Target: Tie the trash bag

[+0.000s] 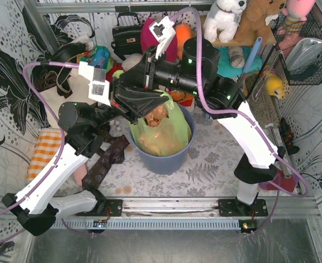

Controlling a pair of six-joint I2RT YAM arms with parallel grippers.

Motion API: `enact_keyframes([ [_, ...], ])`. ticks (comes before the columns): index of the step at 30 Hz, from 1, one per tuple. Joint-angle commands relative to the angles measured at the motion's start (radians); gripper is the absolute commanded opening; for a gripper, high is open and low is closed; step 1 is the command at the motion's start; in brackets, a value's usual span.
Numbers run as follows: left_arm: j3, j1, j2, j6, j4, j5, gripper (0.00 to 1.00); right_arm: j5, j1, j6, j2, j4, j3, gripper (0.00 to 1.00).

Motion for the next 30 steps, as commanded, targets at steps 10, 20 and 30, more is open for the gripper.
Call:
enact_keyframes([
  [10,0.223,-0.114,0.127,0.184,-0.104,-0.068,0.00,-0.339,-0.075,0.206,0.001,0.196,0.025,0.00],
  [20,0.166,-0.114,0.101,0.245,-0.104,-0.266,0.00,-0.516,-0.161,0.348,0.079,0.283,0.075,0.00],
  [30,0.096,-0.114,0.115,0.255,-0.101,-0.340,0.00,-0.659,-0.260,0.371,0.108,0.300,0.033,0.00],
])
